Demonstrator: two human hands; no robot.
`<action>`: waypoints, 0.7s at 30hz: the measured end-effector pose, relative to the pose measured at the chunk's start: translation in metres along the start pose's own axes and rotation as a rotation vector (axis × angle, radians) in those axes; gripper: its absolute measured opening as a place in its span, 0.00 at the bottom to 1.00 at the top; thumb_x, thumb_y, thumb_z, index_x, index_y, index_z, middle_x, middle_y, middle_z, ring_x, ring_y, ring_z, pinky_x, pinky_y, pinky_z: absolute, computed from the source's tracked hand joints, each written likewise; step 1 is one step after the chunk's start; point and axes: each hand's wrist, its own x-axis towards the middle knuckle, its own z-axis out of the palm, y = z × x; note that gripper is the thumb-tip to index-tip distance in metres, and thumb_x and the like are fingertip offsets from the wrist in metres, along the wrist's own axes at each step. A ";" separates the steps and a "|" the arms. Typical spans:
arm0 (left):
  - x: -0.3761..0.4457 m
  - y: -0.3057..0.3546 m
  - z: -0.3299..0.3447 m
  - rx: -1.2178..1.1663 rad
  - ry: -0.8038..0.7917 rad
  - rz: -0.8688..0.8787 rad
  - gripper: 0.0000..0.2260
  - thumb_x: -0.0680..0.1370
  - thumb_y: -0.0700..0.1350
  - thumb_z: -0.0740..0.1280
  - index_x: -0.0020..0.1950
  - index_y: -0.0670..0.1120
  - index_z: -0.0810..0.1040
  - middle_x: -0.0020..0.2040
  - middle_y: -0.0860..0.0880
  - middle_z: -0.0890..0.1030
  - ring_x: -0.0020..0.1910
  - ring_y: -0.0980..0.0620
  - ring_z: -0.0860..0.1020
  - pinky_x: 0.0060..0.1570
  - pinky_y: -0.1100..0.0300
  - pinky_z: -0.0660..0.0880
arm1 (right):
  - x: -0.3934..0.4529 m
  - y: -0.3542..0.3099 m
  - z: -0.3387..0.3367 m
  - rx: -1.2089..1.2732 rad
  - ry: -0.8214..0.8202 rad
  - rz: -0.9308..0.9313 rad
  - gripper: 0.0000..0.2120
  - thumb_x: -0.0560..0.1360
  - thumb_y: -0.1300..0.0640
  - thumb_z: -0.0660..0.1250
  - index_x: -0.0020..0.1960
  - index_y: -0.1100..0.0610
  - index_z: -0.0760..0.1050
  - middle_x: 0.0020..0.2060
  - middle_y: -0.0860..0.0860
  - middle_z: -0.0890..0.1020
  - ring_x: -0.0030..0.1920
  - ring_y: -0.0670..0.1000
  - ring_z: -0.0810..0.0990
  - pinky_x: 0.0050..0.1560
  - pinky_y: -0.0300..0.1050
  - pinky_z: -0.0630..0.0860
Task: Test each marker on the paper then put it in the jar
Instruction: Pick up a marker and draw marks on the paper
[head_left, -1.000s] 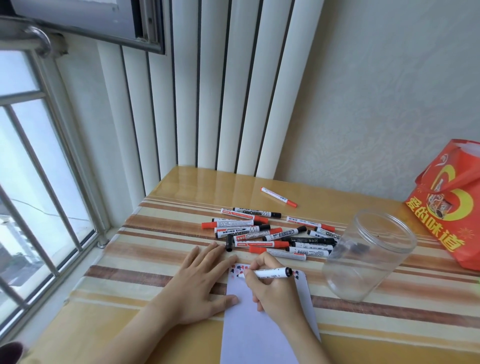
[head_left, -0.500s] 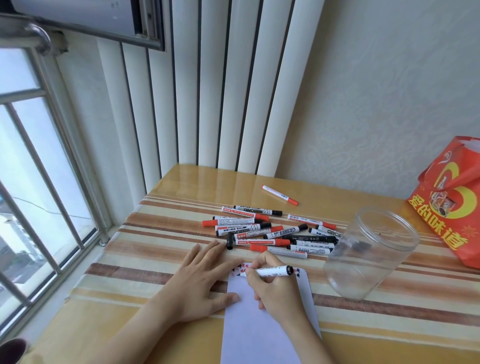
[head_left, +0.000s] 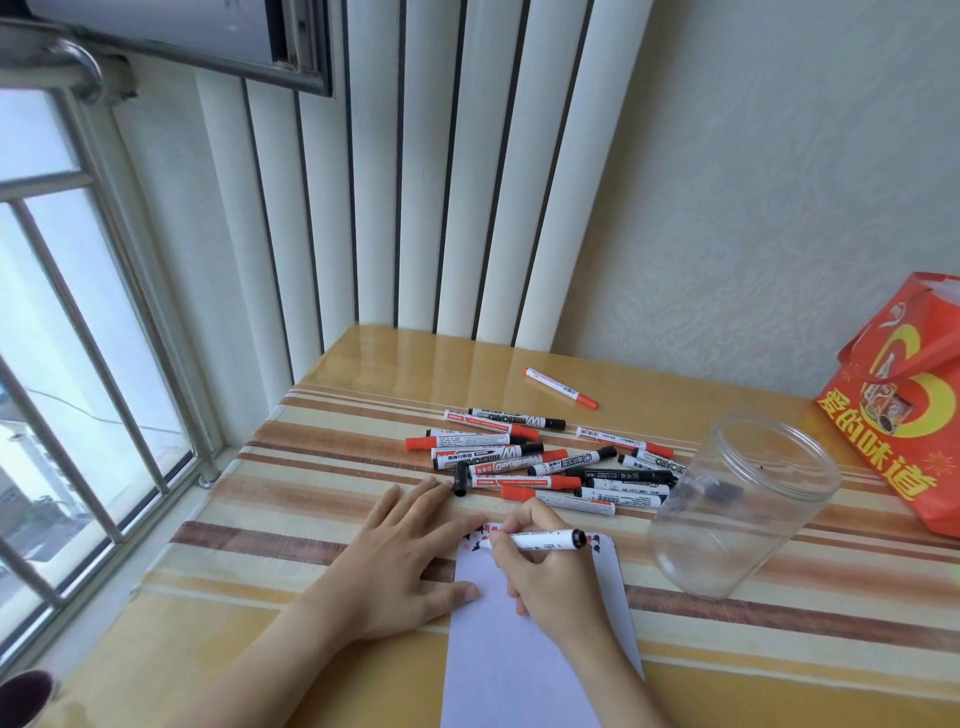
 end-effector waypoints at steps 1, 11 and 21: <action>0.000 0.000 0.000 0.001 -0.004 -0.001 0.34 0.76 0.78 0.46 0.80 0.70 0.49 0.84 0.53 0.49 0.82 0.54 0.40 0.79 0.46 0.41 | 0.000 0.000 0.000 -0.006 -0.004 -0.001 0.09 0.79 0.59 0.71 0.43 0.50 0.75 0.26 0.52 0.75 0.25 0.51 0.74 0.27 0.48 0.70; 0.000 0.000 0.000 0.010 -0.001 0.005 0.33 0.76 0.77 0.47 0.80 0.69 0.49 0.83 0.53 0.49 0.82 0.54 0.41 0.79 0.46 0.42 | -0.001 -0.001 -0.001 -0.010 0.002 0.013 0.09 0.79 0.59 0.70 0.43 0.49 0.75 0.28 0.52 0.77 0.26 0.50 0.75 0.27 0.47 0.72; 0.002 0.003 -0.010 -0.187 0.067 -0.028 0.28 0.81 0.72 0.43 0.77 0.66 0.63 0.79 0.58 0.61 0.80 0.59 0.54 0.79 0.50 0.50 | -0.002 -0.003 -0.002 0.010 0.000 0.032 0.10 0.79 0.61 0.69 0.41 0.50 0.74 0.28 0.57 0.77 0.26 0.51 0.75 0.25 0.44 0.70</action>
